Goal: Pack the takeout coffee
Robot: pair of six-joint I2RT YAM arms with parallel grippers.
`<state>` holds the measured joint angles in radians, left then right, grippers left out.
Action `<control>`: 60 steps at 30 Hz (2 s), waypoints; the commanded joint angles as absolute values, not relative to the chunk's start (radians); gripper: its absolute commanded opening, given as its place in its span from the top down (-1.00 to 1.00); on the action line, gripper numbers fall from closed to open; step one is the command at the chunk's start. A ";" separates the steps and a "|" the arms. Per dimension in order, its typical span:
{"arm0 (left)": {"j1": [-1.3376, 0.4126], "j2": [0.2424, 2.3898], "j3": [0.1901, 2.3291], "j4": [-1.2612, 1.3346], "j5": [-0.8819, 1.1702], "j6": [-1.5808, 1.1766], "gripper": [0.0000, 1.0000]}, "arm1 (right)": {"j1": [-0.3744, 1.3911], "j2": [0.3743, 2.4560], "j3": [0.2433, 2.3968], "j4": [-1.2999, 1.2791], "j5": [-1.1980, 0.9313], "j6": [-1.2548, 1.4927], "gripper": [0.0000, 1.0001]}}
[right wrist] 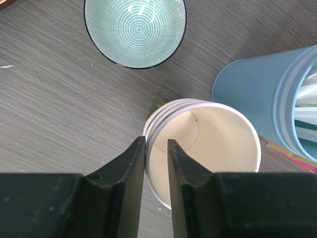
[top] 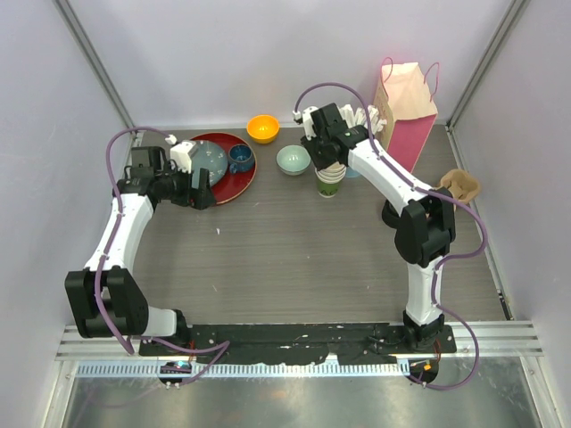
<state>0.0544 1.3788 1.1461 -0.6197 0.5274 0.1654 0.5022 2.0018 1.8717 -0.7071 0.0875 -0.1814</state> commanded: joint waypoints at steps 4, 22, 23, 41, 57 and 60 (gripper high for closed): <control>0.052 1.381 1.180 -0.623 0.566 0.178 -0.76 | 0.508 1.956 1.922 -0.707 0.106 -0.184 0.47; 0.051 1.385 1.178 -0.632 0.575 0.201 -0.76 | 0.515 1.945 1.948 -0.747 0.127 -0.198 0.94; 0.052 1.384 1.177 -0.632 0.575 0.201 -0.76 | 0.515 1.945 1.950 -0.747 0.130 -0.198 0.96; 0.046 1.396 1.186 -0.641 0.597 0.204 -0.76 | 0.561 1.884 2.080 -0.810 0.256 -0.321 0.98; 0.052 1.378 1.204 -0.640 0.422 0.175 -0.77 | 0.922 1.810 1.855 -0.701 -0.111 -0.581 0.99; 0.060 1.373 1.201 -0.638 0.407 0.176 -0.77 | 0.928 1.842 1.835 -0.666 -0.228 -0.571 0.98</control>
<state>0.0521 1.4033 1.1732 -0.6479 0.4511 0.1856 0.9489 1.8233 1.8683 -0.7662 -0.0494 -0.5228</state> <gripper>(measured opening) 0.883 0.088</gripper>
